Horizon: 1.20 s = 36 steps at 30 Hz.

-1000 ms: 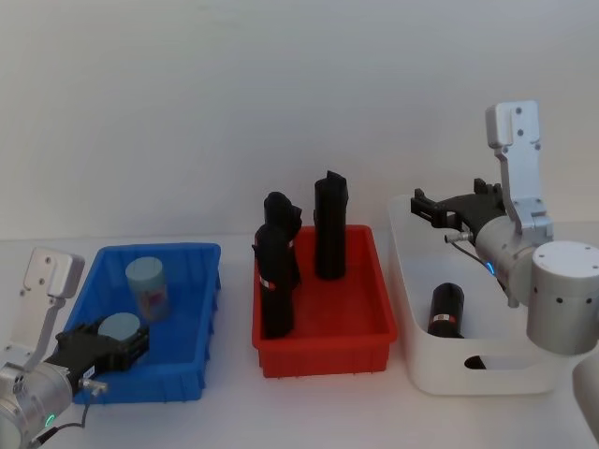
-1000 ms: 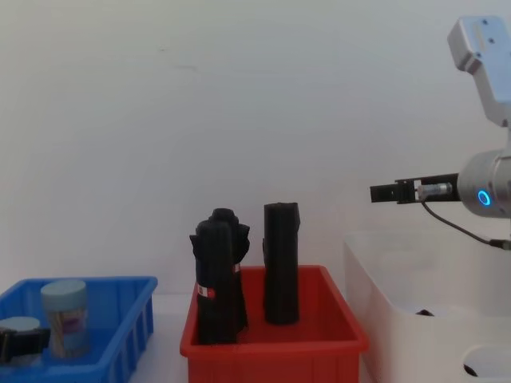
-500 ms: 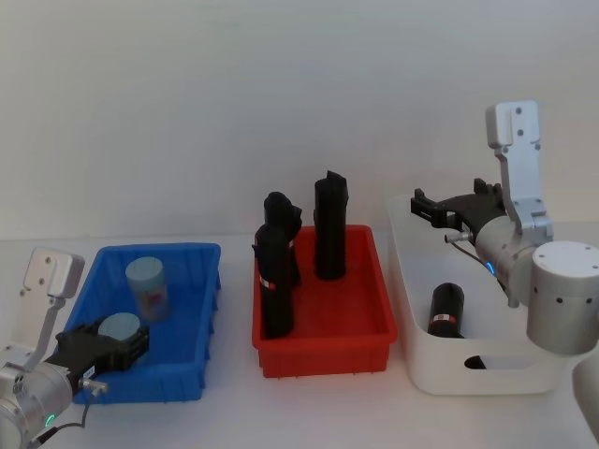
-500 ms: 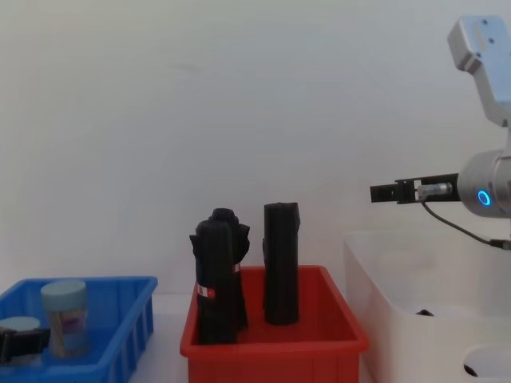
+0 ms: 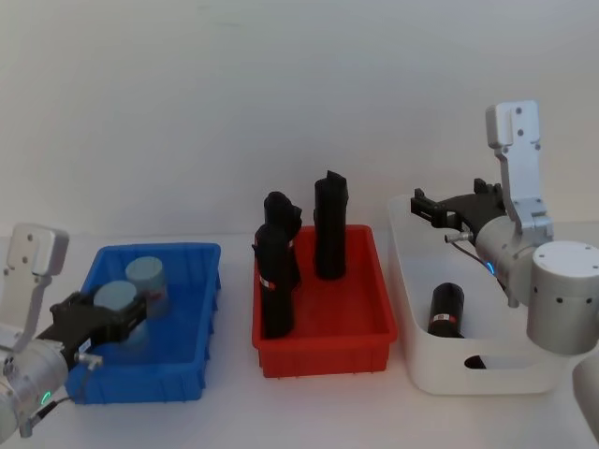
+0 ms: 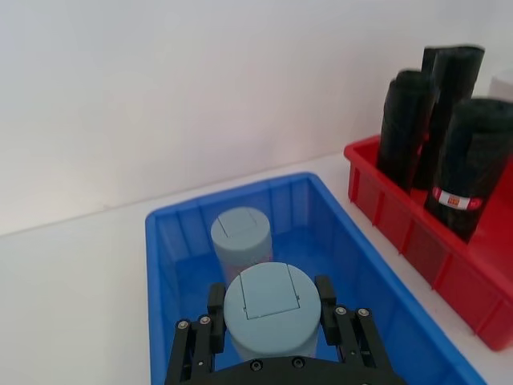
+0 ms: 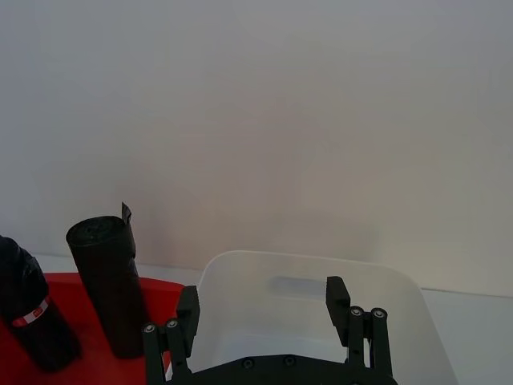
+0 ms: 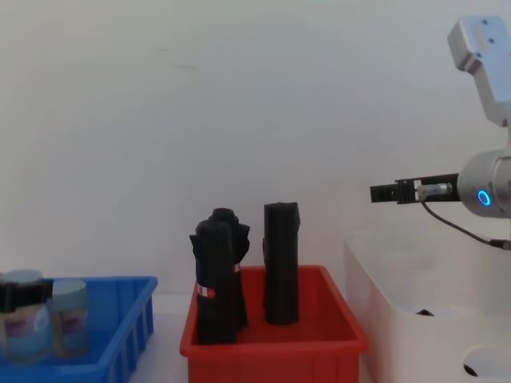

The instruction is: Pick the cotton swabs from the blue box and place them into the white box.

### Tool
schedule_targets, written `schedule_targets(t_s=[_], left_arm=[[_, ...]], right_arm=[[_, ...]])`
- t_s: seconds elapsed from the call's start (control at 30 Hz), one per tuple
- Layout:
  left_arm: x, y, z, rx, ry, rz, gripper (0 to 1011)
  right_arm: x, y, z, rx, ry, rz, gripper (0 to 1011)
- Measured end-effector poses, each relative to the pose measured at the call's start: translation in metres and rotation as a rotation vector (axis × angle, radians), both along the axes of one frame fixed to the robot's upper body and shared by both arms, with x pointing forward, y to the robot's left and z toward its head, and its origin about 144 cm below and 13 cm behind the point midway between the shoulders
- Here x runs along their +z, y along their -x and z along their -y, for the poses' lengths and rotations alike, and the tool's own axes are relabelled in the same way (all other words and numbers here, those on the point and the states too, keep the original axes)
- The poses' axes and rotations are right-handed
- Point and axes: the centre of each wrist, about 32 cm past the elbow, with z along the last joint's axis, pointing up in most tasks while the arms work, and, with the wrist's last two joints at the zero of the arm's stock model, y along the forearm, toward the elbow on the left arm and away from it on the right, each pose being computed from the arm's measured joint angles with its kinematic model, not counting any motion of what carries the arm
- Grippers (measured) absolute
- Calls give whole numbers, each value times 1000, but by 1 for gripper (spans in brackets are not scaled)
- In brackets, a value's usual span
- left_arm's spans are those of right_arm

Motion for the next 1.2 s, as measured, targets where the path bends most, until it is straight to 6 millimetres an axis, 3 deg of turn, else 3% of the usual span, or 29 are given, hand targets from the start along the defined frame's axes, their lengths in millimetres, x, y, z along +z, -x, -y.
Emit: schedule_targets(t_s=[0.67, 1.2], left_arm=[[50, -8, 1, 6, 118, 290, 671], [83, -24, 8, -64, 234, 446, 671]], right_arm=[[1, -1, -1, 44, 21, 27, 1002], [8, 1, -9, 246, 46, 126, 1002]])
